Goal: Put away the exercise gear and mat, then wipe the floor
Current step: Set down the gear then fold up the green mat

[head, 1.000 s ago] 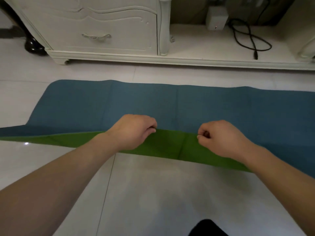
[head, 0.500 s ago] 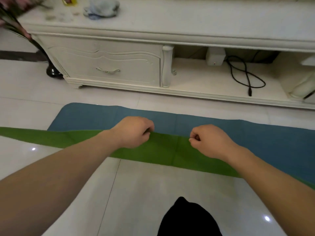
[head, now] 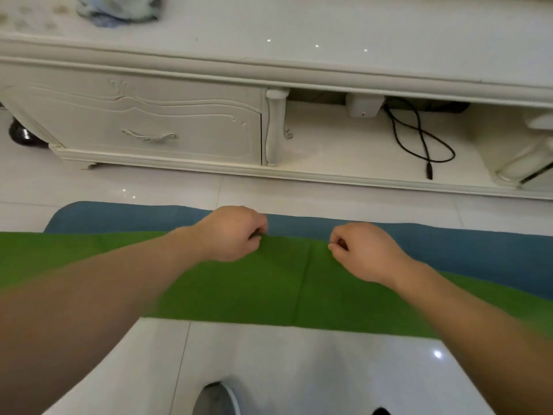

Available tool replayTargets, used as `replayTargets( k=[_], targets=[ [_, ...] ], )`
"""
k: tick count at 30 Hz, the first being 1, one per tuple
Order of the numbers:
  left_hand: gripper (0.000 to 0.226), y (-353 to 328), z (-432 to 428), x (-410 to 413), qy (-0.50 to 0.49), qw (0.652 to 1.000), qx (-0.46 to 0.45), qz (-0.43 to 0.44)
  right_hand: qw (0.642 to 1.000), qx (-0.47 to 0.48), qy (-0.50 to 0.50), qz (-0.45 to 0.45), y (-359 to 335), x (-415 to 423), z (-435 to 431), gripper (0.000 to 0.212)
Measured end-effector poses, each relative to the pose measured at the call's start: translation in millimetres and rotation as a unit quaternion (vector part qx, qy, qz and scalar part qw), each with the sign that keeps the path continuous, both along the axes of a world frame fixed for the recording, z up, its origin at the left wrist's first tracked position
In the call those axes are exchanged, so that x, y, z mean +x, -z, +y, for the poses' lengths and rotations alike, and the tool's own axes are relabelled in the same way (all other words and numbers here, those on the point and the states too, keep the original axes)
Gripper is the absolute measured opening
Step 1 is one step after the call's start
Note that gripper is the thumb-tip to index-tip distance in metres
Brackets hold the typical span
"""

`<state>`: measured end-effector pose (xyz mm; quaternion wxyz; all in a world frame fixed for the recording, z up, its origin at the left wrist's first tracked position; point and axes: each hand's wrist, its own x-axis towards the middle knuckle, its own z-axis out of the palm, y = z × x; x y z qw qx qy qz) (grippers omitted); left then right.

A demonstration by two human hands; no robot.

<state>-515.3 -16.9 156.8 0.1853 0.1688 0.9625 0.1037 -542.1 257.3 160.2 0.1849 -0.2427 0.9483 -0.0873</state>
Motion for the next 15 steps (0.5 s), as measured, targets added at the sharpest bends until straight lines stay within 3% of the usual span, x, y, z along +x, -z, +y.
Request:
replayTargets(
  k=[6, 15],
  targets=[
    [0.009, 29, -5, -46, -0.024, 0.999, 0.026, -0.024, 0.999, 0.034, -0.031, -0.017, 24, -54, -10, 0.018],
    [0.017, 121, -16, -113, -0.053, 0.998, 0.009, 0.023, 0.996, -0.008, -0.062, 0.063, 118, -122, -13, 0.02]
  ],
)
